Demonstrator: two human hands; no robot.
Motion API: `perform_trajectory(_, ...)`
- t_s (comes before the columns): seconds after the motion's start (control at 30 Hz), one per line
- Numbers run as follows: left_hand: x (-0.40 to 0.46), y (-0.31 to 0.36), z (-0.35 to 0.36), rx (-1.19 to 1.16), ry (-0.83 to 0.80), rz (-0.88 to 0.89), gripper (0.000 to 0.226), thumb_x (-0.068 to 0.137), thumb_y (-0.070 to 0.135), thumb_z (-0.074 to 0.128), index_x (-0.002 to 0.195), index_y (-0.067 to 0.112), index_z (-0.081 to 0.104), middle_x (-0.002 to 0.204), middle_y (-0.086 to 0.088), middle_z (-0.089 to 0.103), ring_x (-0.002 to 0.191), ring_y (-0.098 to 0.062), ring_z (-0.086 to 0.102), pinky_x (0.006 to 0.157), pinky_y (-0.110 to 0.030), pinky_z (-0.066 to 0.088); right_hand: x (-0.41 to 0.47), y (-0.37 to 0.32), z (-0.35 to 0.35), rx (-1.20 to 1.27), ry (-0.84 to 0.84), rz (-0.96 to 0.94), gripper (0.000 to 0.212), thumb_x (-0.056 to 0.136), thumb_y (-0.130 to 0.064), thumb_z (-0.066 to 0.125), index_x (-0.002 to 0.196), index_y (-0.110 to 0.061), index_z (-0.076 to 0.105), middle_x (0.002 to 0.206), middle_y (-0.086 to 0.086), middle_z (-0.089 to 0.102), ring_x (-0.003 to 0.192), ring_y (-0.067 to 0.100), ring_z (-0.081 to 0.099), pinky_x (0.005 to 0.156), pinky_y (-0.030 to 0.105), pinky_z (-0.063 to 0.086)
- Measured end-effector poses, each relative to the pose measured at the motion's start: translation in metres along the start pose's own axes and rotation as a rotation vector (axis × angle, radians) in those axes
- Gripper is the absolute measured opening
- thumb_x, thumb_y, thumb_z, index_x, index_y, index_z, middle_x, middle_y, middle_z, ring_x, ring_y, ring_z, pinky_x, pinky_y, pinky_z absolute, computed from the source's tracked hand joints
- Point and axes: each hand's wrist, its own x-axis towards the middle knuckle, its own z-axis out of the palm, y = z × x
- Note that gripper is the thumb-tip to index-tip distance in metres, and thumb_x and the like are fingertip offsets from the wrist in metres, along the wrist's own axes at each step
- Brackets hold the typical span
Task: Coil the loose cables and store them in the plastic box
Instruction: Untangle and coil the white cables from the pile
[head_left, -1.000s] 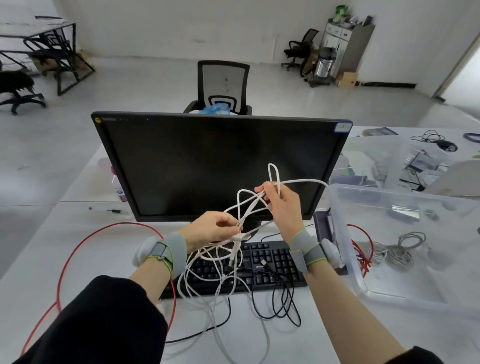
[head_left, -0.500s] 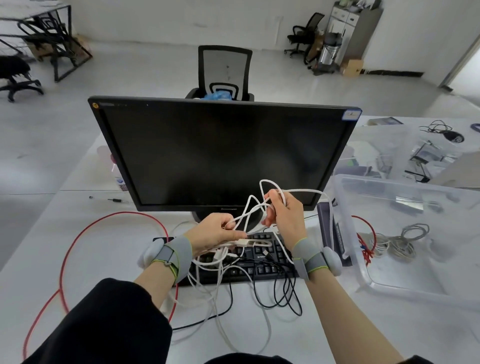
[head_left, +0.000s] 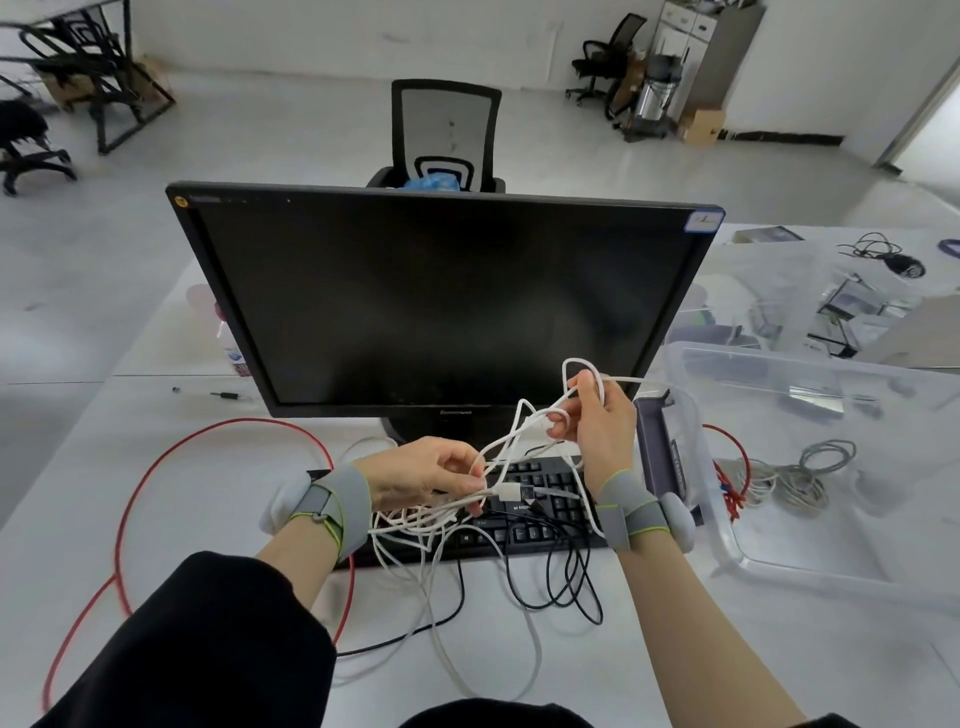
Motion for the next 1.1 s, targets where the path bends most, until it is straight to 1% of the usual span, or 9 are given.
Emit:
perform_trajectory(0.1, 0.000, 0.002, -0.003, 0.027, 0.015, -0.063, 0.009, 0.089, 0.004, 0.059, 0.087, 0.011, 0.054, 0.078, -0.004, 0.064, 0.070, -0.016, 0.067, 0.075, -0.030, 0.050, 0.002, -0.003, 0.000, 0.009, 0.020, 0.002, 0.025, 0.100, -0.017, 0.042, 0.078, -0.013, 0.054, 0.047, 0.002, 0.057, 0.038, 0.013, 0.057, 0.046, 0.023, 0.052)
perform_trajectory(0.27, -0.005, 0.005, -0.002, 0.163, -0.005, -0.134, 0.008, 0.091, 0.009, 0.059, 0.091, 0.014, 0.053, 0.083, -0.004, 0.061, 0.071, -0.019, 0.064, 0.068, -0.028, 0.056, 0.007, -0.008, 0.002, 0.011, 0.040, -0.005, 0.025, 0.101, -0.020, 0.040, 0.079, -0.015, 0.052, 0.068, 0.012, 0.067, 0.044, 0.014, 0.061, 0.052, 0.026, 0.054)
perform_trajectory(0.37, -0.005, 0.006, -0.005, 0.178, -0.029, -0.135, 0.010, 0.091, 0.005, 0.058, 0.092, 0.013, 0.055, 0.087, -0.007, 0.060, 0.075, -0.022, 0.064, 0.077, -0.038, 0.058, 0.009, -0.011, 0.004, -0.034, 0.052, -0.032, 0.025, 0.100, -0.022, 0.040, 0.079, -0.016, 0.052, 0.068, 0.012, 0.068, 0.042, 0.017, 0.060, 0.049, 0.026, 0.052)
perform_trajectory(0.43, -0.005, 0.007, -0.008, 0.158, -0.008, -0.107, 0.013, 0.090, -0.001, 0.056, 0.093, 0.011, 0.055, 0.087, -0.006, 0.059, 0.073, -0.020, 0.064, 0.073, -0.035, 0.058, 0.009, -0.014, 0.004, -0.033, 0.043, -0.014, 0.026, 0.101, -0.024, 0.040, 0.080, -0.015, 0.053, 0.066, 0.012, 0.068, 0.040, 0.018, 0.058, 0.047, 0.025, 0.051)
perform_trajectory(0.63, 0.002, 0.003, -0.004, 0.132, 0.188, -0.004, 0.026, 0.085, -0.004, 0.063, 0.078, 0.009, 0.041, 0.066, -0.008, 0.054, 0.046, -0.015, 0.060, 0.040, -0.020, 0.046, -0.004, -0.009, 0.012, -0.095, -0.339, 0.110, 0.024, 0.097, -0.021, 0.048, 0.083, -0.008, 0.062, 0.058, 0.002, 0.065, 0.034, 0.005, 0.038, 0.041, 0.015, 0.035)
perform_trajectory(0.73, 0.009, 0.000, 0.001, 0.168, 0.274, 0.040, 0.034, 0.084, -0.003, 0.064, 0.074, 0.012, 0.035, 0.059, -0.007, 0.050, 0.037, -0.013, 0.053, 0.037, -0.022, 0.043, -0.012, 0.001, 0.010, -0.221, -0.539, 0.148, 0.016, 0.095, -0.015, 0.053, 0.090, -0.007, 0.065, 0.078, 0.009, 0.067, 0.039, 0.003, 0.039, 0.043, 0.014, 0.034)
perform_trajectory(0.83, 0.012, -0.003, -0.002, 0.184, 0.336, 0.076, 0.033, 0.086, -0.002, 0.062, 0.072, 0.012, 0.036, 0.062, -0.007, 0.048, 0.037, -0.010, 0.048, 0.036, -0.021, 0.040, -0.019, 0.006, 0.008, -0.104, -0.631, 0.320, 0.030, 0.101, -0.021, 0.042, 0.094, -0.003, 0.065, 0.080, 0.010, 0.069, 0.042, 0.007, 0.042, 0.045, 0.015, 0.036)
perform_trajectory(1.0, 0.004, -0.005, -0.005, -0.088, 0.218, 0.074, 0.024, 0.090, -0.004, 0.054, 0.075, 0.011, 0.042, 0.070, -0.008, 0.051, 0.050, -0.009, 0.052, 0.047, -0.019, 0.048, -0.023, 0.010, 0.007, 0.142, -0.577, 0.433, 0.042, 0.102, -0.033, 0.032, 0.098, -0.008, 0.065, 0.084, 0.008, 0.073, 0.039, 0.009, 0.035, 0.041, 0.015, 0.032)
perform_trajectory(1.1, -0.002, -0.008, -0.008, -0.212, 0.112, 0.077, 0.012, 0.091, 0.018, 0.059, 0.086, 0.008, 0.054, 0.077, -0.006, 0.055, 0.065, -0.010, 0.054, 0.064, -0.023, 0.050, -0.022, 0.012, 0.007, 0.140, -0.488, 0.381, 0.034, 0.102, -0.026, 0.035, 0.087, -0.010, 0.061, 0.085, 0.010, 0.073, 0.038, 0.009, 0.031, 0.039, 0.015, 0.026)
